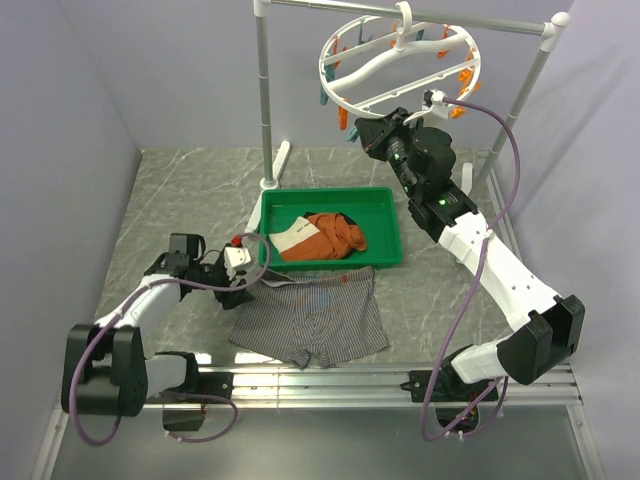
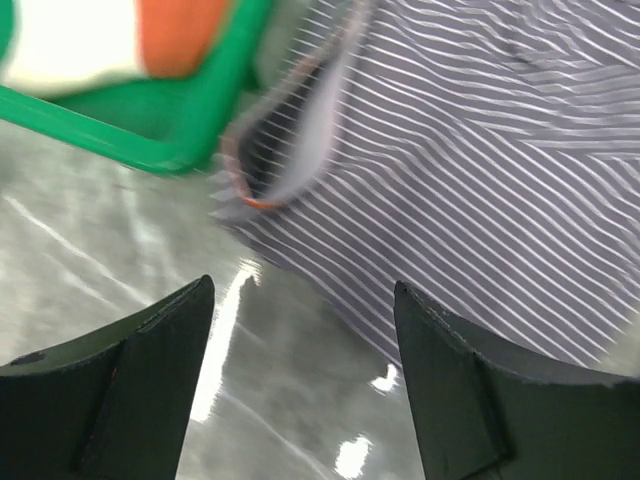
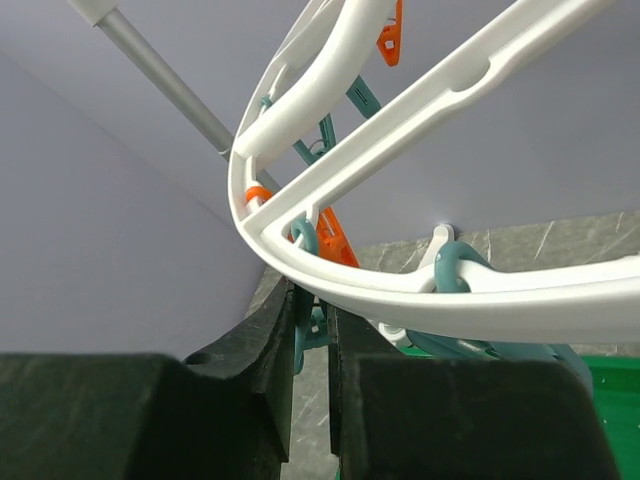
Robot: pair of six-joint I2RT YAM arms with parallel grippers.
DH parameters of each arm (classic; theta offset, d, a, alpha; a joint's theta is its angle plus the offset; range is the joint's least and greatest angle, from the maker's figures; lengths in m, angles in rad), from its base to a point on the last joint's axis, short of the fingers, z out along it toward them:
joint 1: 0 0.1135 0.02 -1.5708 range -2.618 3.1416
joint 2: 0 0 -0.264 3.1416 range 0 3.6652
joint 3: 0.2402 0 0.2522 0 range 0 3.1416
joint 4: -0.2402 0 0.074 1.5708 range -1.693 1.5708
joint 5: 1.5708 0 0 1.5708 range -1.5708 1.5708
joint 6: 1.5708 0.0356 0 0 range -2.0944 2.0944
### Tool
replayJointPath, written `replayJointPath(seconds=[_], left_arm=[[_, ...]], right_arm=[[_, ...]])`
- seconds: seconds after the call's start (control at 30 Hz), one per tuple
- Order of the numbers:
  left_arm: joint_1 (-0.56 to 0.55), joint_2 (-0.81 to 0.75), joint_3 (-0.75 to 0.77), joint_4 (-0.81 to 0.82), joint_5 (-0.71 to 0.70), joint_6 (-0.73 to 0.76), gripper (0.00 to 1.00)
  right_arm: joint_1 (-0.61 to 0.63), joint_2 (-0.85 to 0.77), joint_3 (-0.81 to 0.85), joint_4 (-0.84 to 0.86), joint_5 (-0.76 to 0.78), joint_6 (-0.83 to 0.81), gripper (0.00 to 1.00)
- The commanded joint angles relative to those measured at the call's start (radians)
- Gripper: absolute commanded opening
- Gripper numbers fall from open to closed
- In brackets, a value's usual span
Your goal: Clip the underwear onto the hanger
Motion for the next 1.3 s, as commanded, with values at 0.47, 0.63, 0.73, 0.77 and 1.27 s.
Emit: replayJointPath(seconds=[0.47, 0.63, 0.73, 0.77, 1.27], left_arm=[[-0.075, 0.251, 0.098, 0.249, 0.038, 0.034, 0.58], [-0.136, 0.28, 0.114, 0.236, -0.018, 0.046, 0.48], [-0.144, 0.3, 0.141, 0.159, -0.009, 0.092, 0.34], [-0.144, 0.298, 0.141, 0.143, -0.009, 0.107, 0.29], [-0.297, 0.162, 0.222, -0.116, 0.051, 0.014, 0.01]], right_arm=[[-0.018, -0.016, 0.003, 0.024, 0.006, 0.013, 0.0], [-0.019, -0.016, 0.003, 0.021, 0.006, 0.014, 0.0], [-0.021, -0.017, 0.008, 0.013, 0.009, 0.013, 0.0], [-0.024, -0.016, 0.008, 0.012, 0.009, 0.013, 0.0], [-0.024, -0.025, -0.007, 0.02, -0.005, 0.017, 0.0]])
